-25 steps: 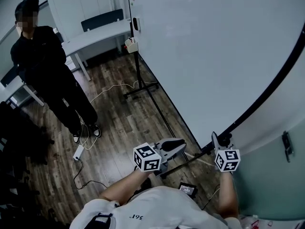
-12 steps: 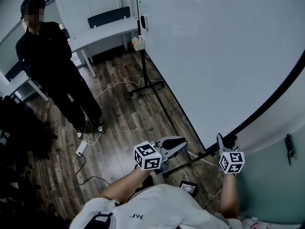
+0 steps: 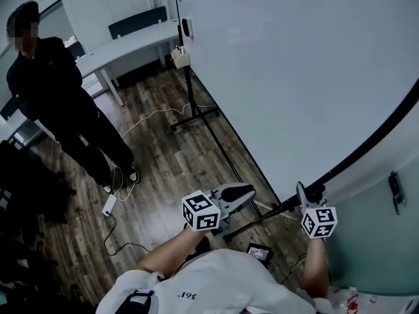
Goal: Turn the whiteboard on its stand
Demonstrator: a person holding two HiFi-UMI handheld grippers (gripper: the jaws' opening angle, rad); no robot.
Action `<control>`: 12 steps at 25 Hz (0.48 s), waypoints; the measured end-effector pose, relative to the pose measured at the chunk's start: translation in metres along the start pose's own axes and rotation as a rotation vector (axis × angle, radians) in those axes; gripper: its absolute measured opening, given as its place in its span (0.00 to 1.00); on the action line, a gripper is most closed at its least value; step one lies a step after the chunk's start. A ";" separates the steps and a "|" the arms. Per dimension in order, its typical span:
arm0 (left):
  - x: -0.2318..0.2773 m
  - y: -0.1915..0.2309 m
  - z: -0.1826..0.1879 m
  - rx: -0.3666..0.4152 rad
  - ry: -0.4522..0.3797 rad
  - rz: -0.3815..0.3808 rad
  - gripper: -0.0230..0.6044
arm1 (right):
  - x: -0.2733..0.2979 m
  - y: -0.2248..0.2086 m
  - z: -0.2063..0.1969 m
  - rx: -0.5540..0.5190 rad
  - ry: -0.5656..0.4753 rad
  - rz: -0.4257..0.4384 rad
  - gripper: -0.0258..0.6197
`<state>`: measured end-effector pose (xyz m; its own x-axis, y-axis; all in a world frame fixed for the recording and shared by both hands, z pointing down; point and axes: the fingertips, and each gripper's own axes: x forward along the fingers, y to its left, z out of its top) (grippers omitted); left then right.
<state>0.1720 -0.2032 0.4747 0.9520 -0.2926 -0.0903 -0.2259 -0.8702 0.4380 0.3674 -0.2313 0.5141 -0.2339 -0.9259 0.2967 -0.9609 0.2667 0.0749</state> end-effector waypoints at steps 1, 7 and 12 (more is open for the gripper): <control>0.000 -0.001 0.000 -0.001 0.001 -0.002 0.11 | -0.002 0.001 0.000 0.003 0.004 0.000 0.28; 0.003 -0.003 0.000 -0.006 0.005 -0.014 0.11 | -0.005 0.009 0.001 0.016 0.030 -0.001 0.28; 0.002 -0.003 0.003 -0.003 0.004 -0.018 0.11 | -0.007 0.021 0.001 0.025 0.050 -0.007 0.28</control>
<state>0.1742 -0.2020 0.4704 0.9567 -0.2751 -0.0947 -0.2078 -0.8740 0.4392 0.3486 -0.2192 0.5131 -0.2199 -0.9132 0.3432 -0.9660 0.2528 0.0538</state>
